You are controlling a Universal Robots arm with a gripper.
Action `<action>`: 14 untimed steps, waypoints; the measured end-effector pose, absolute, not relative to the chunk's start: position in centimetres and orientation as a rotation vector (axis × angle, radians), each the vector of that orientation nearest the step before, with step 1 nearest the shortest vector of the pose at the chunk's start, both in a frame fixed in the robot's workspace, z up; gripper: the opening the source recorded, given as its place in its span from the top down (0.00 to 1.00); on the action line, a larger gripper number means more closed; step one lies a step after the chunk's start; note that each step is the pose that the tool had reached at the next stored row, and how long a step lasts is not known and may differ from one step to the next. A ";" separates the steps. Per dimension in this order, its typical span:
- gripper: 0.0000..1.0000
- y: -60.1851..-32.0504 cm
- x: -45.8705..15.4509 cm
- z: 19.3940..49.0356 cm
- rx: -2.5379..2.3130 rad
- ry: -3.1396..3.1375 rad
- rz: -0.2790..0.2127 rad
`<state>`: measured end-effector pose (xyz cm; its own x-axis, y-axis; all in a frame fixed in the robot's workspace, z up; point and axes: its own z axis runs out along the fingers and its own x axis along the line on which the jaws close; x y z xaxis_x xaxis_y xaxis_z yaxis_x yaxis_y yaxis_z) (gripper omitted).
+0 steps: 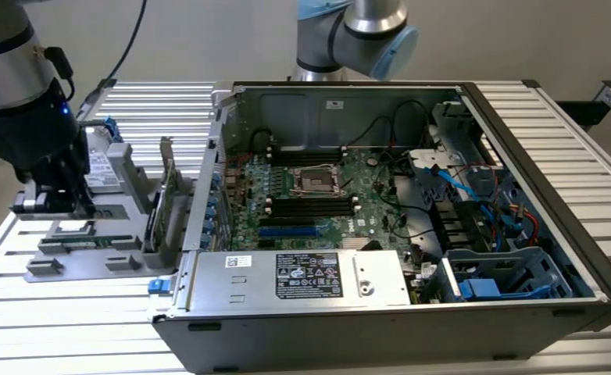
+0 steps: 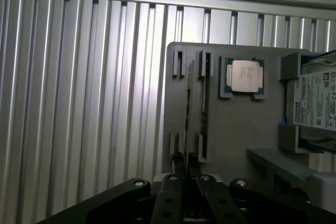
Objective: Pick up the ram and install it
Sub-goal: 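Pick up the ram and move it above insertion slot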
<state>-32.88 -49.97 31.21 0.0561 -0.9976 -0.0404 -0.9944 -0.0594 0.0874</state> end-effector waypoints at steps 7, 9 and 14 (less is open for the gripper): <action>0.86 -50.0 -30.5 34.3 2.264 -2.129 -0.152; 0.86 -50.0 -29.7 35.0 2.267 -2.128 -0.155; 0.86 -50.0 -27.8 36.0 2.273 -2.125 -0.161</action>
<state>-27.78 -49.98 35.97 0.0646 -0.9962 -0.0583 -0.9936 -0.0696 0.0891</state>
